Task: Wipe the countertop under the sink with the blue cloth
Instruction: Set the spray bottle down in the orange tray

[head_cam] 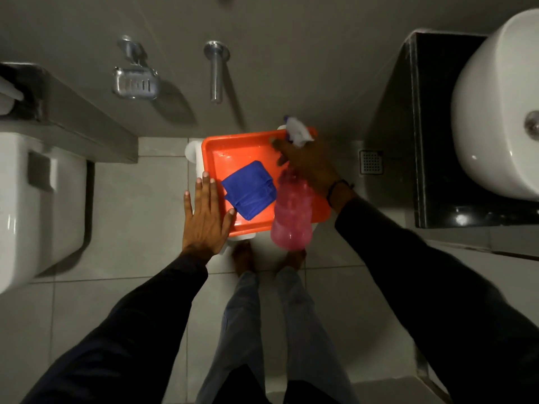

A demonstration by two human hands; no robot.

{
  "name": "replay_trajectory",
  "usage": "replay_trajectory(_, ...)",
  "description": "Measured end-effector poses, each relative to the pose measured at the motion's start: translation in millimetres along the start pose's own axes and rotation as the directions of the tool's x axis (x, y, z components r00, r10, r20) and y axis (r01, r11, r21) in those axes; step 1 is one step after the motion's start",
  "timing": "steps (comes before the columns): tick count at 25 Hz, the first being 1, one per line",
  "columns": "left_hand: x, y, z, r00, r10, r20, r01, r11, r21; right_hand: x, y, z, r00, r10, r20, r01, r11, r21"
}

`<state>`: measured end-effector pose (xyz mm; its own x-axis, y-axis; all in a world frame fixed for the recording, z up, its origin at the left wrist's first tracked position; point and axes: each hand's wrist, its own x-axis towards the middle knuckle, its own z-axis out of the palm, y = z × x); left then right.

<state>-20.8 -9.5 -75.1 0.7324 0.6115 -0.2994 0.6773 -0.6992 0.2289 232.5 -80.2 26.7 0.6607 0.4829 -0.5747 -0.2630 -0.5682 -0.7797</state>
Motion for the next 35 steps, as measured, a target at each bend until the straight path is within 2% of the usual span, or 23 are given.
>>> replay_trajectory(1, 0, -1, 1, 1.0, 0.005, -0.001, -0.005, 1.0, -0.002, -11, 11, 6, 0.993, 0.073, 0.096, -0.069, 0.997, -0.044)
replay_trajectory(3, 1, -3, 3, 1.0, 0.007, 0.003, -0.007, 1.0, 0.007, -33, 36, 17, 0.957, 0.209, 0.199, -0.168, 0.964, -0.204)
replay_trajectory(5, 1, -4, 5, 1.0, 0.005, -0.002, -0.005, 1.0, -0.009, -46, 56, 28, 0.924, 0.286, 0.252, -0.15, 0.881, -0.448)
replay_trajectory(7, 1, -5, 7, 1.0, 0.008, -0.008, -0.008, 1.0, -0.014, -51, 67, 37, 0.91, 0.314, 0.271, -0.1, 0.8, -0.591)
replay_trajectory(9, 0, -5, 8, 1.0, 0.012, -0.011, -0.013, 1.0, -0.013, -53, 72, 42, 0.938, 0.297, 0.178, -0.133, 0.783, -0.607)
replay_trajectory(12, 1, -5, 8, 1.0, 0.01, -0.008, -0.01, 1.0, -0.016, -55, 72, 45, 0.935, 0.351, 0.056, -0.282, 0.828, -0.485)
replay_trajectory(17, 2, -7, 8, 1.0, 0.019, -0.004, -0.019, 1.0, -0.017, -53, 66, 44, 0.93, 0.345, 0.125, -0.25, 0.846, -0.472)
replay_trajectory(19, 2, -7, 8, 1.0, 0.017, 0.002, -0.017, 1.0, -0.013, -44, 55, 31, 0.947, 0.292, 0.135, -0.217, 0.891, -0.399)
replay_trajectory(20, 2, -6, 8, 1.0, 0.013, 0.001, -0.013, 1.0, -0.013, -39, 46, 22, 0.967, 0.24, 0.09, -0.197, 0.92, -0.338)
replay_trajectory(23, 3, -6, 5, 1.0, 0.001, 0.021, -0.001, 1.0, 0.01, -20, 17, -2, 0.982, 0.027, -0.187, -0.07, 0.971, -0.229)
replay_trajectory(25, 3, -4, 5, 1.0, -0.009, 0.023, 0.008, 0.999, 0.033, -14, 7, -13, 0.943, -0.121, -0.311, 0.031, 0.96, -0.28)
replay_trajectory(29, 3, -4, 7, 1.0, -0.008, 0.029, 0.006, 0.999, 0.054, -16, 19, -20, 0.855, -0.373, -0.36, 0.238, 0.899, -0.368)
replay_trajectory(32, 4, -5, 6, 0.999, 0.005, 0.033, -0.007, 0.998, 0.069, -10, 29, -17, 0.757, -0.458, -0.465, 0.322, 0.882, -0.345)
replay_trajectory(35, 5, -4, 5, 0.999, -0.001, 0.048, -0.003, 0.997, 0.072, -16, 46, -10, 0.761, -0.501, -0.412, 0.388, 0.861, -0.33)
